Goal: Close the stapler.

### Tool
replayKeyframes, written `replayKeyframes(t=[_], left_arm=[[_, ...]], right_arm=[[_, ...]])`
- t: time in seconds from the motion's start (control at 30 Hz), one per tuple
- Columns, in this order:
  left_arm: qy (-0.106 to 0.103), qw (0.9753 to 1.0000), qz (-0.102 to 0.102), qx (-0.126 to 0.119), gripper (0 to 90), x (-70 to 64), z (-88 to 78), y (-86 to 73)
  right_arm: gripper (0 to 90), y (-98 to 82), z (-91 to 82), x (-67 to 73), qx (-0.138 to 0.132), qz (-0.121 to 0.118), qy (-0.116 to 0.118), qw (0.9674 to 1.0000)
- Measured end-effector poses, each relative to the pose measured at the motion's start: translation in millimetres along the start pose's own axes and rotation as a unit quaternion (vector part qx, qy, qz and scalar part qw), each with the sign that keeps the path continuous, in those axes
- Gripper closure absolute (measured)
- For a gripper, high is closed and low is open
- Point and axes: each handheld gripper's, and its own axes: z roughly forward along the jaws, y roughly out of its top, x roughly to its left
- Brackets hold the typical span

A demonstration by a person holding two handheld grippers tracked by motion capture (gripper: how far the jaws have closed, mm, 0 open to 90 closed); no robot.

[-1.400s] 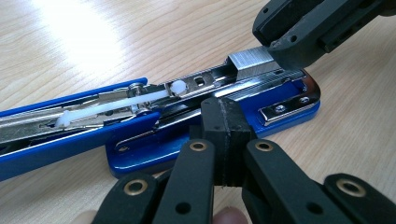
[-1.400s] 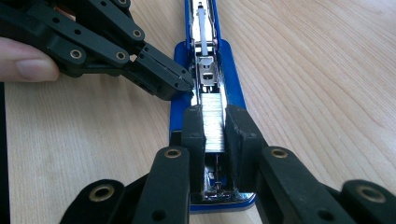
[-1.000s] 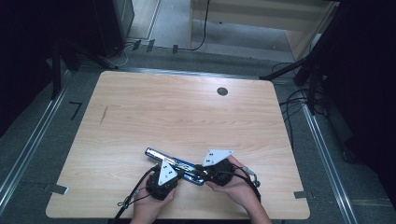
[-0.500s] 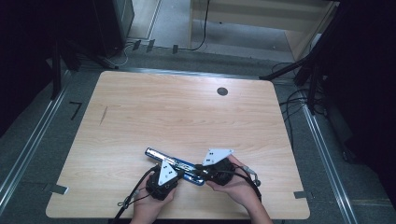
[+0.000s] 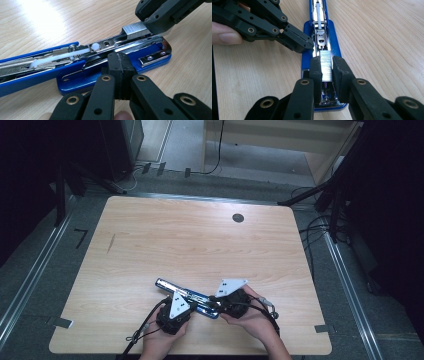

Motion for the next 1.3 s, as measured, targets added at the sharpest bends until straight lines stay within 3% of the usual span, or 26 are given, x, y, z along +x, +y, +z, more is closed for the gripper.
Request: replayKeyframes(t=[0.4, 0.97, 1.3], left_arm=[[0.000, 1.0000, 0.000, 0.000, 90.0, 0.0, 0.0, 0.0], [0.000, 1.0000, 0.001, 0.000, 90.0, 0.1, -0.1, 0.0], [0.000, 1.0000, 0.001, 0.000, 90.0, 0.1, 0.0, 0.0]], right_arm=[[79.7, -0.3, 0.7, -0.3, 0.002, -0.006, 0.000, 1.0000], [78.0, -2.2, 1.6, -1.8, 0.004, 0.003, 0.007, 1.0000], [79.8, -1.8, -0.9, -2.7, -0.008, 0.004, 0.006, 0.9999]])
